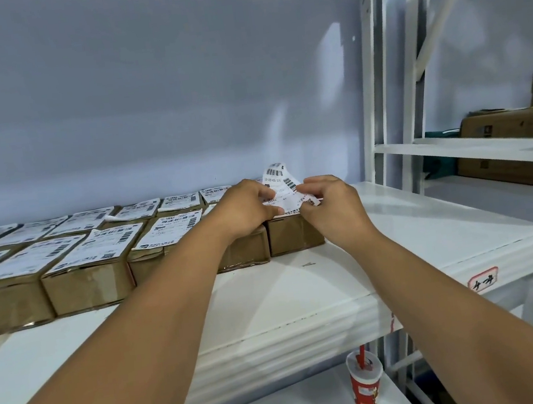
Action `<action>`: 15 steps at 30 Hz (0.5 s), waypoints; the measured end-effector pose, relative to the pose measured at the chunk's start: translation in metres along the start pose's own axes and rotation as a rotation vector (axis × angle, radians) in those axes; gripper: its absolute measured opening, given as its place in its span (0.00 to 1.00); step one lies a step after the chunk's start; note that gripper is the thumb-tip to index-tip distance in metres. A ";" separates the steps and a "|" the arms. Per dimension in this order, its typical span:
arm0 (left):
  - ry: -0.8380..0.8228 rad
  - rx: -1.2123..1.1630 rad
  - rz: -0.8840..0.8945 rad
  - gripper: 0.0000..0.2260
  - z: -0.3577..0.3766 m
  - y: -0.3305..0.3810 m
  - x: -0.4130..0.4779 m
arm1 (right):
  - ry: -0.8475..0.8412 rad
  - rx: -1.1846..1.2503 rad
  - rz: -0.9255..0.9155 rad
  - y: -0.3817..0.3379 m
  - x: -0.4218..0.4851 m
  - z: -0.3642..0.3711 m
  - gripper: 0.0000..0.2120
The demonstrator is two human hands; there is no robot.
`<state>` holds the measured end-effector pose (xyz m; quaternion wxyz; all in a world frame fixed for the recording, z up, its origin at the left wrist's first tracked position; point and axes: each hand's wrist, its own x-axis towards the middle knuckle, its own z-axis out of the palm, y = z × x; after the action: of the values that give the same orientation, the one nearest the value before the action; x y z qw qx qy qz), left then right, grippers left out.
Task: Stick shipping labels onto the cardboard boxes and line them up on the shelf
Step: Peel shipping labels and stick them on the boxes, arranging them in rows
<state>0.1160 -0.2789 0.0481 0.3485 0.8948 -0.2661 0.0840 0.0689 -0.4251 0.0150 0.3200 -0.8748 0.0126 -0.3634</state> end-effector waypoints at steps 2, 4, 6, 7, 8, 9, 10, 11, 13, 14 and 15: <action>-0.022 -0.013 -0.013 0.20 -0.001 -0.002 0.001 | -0.015 -0.009 0.016 0.000 0.000 -0.001 0.15; -0.036 -0.031 -0.014 0.19 -0.002 -0.003 0.003 | -0.010 -0.005 0.027 0.000 0.000 -0.001 0.13; -0.050 -0.044 -0.007 0.18 -0.003 -0.003 0.003 | -0.004 -0.006 0.035 -0.001 0.000 -0.001 0.12; -0.056 -0.037 -0.004 0.17 -0.003 -0.003 0.003 | -0.005 -0.006 0.043 -0.001 0.000 0.000 0.12; -0.058 -0.023 -0.001 0.16 -0.003 -0.004 0.003 | -0.005 -0.007 0.050 -0.001 0.000 -0.001 0.12; -0.059 -0.012 0.000 0.15 -0.003 -0.004 0.003 | -0.005 -0.007 0.057 -0.002 0.000 -0.001 0.12; -0.058 -0.006 0.001 0.14 -0.003 -0.004 0.003 | -0.005 -0.001 0.067 -0.002 -0.001 -0.001 0.12; -0.058 -0.002 0.000 0.13 -0.003 -0.005 0.003 | -0.006 0.013 0.083 -0.002 -0.002 -0.001 0.12; -0.056 0.008 -0.005 0.12 -0.003 -0.005 0.003 | -0.014 0.058 0.131 -0.003 -0.003 -0.001 0.11; -0.055 0.015 -0.005 0.12 -0.003 -0.005 0.003 | -0.016 0.076 0.156 -0.003 -0.004 -0.002 0.11; -0.054 0.023 -0.003 0.12 -0.003 -0.004 0.003 | -0.018 0.086 0.178 -0.003 -0.004 -0.002 0.11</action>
<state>0.1213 -0.2760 0.0486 0.3309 0.9011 -0.2733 0.0625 0.0644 -0.4229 0.0151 0.3885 -0.8589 0.0717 -0.3260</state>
